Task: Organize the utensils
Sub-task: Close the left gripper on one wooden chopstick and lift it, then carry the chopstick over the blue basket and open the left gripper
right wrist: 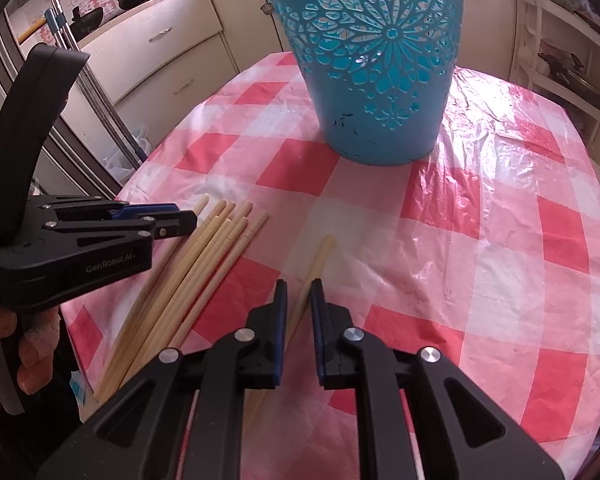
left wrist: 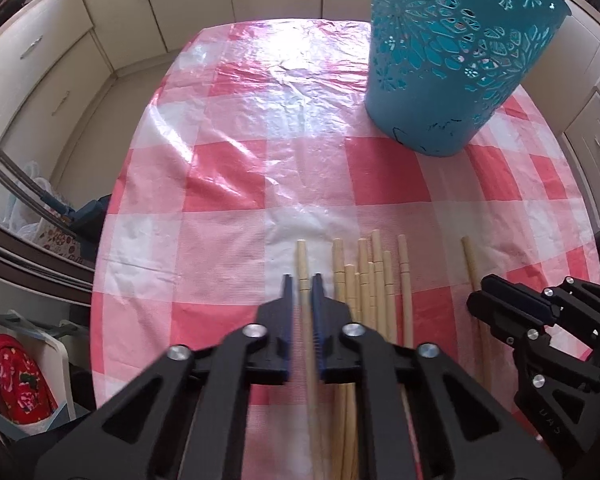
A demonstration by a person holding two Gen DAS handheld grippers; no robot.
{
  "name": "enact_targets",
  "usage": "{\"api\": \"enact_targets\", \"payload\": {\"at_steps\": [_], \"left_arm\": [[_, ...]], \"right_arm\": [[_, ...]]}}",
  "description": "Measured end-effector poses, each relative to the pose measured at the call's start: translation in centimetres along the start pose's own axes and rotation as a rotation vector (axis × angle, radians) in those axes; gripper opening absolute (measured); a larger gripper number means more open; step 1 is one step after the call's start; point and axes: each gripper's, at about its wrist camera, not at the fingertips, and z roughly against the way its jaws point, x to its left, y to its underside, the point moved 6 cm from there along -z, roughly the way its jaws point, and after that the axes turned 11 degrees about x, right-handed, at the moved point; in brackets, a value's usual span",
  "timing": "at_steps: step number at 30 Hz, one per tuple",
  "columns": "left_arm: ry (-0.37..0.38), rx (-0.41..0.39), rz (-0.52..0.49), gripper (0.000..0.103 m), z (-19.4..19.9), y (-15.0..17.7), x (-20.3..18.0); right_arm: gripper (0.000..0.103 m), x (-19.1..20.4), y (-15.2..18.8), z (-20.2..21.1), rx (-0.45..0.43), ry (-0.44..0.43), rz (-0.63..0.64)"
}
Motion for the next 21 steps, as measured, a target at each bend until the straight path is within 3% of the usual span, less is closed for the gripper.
{"api": "enact_targets", "payload": {"at_steps": [3, 5, 12, 16, 21], "left_arm": [[0.066, 0.012, 0.013, 0.005, 0.5, 0.0, 0.0], [0.114, -0.051, 0.032, 0.005, 3.0, -0.2, 0.3], [0.314, -0.515, 0.031, 0.005, 19.6, -3.2, 0.3], [0.326, -0.735, 0.026, 0.005, 26.0, -6.4, -1.3], [0.276, -0.878, 0.081, 0.005, 27.7, -10.3, -3.2]], "right_arm": [[0.01, -0.1, -0.1, -0.1, -0.001, 0.0, 0.002], [0.008, -0.3, -0.1, -0.1, 0.001, -0.015, -0.014], [0.008, -0.5, -0.1, -0.1, -0.002, -0.026, -0.03], [0.008, -0.6, 0.0, 0.0, -0.009, -0.027, -0.03], [0.008, -0.6, 0.1, -0.1, -0.017, -0.032, -0.028]]}}
